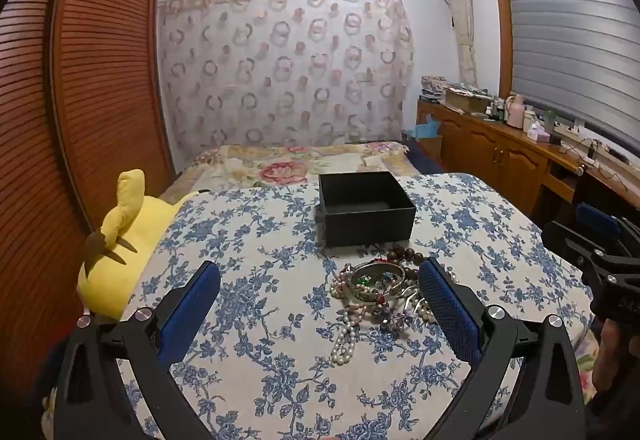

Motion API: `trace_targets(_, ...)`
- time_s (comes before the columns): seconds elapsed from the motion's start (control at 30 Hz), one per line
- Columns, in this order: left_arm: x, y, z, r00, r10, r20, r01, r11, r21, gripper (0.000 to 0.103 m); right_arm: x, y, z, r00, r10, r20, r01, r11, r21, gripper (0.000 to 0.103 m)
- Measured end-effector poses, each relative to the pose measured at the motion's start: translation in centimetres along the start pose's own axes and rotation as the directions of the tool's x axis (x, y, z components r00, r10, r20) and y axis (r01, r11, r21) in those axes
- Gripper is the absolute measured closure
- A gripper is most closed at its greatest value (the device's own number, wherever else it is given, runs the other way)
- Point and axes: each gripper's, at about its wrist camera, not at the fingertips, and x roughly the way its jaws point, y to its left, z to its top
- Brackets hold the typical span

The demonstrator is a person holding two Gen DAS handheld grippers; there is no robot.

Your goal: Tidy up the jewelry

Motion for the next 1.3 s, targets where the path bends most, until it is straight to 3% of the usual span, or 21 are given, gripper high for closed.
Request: trace_targets(1.3, -0.1, -1.5, 0.9, 1.000, -0.006, 0.006, 0.006, 1.000, 0.002, 0.007, -0.1, 0.0, -0.1, 1.000, -0.002, 0.001, 0.002, 1.000, -0.007, 0.002)
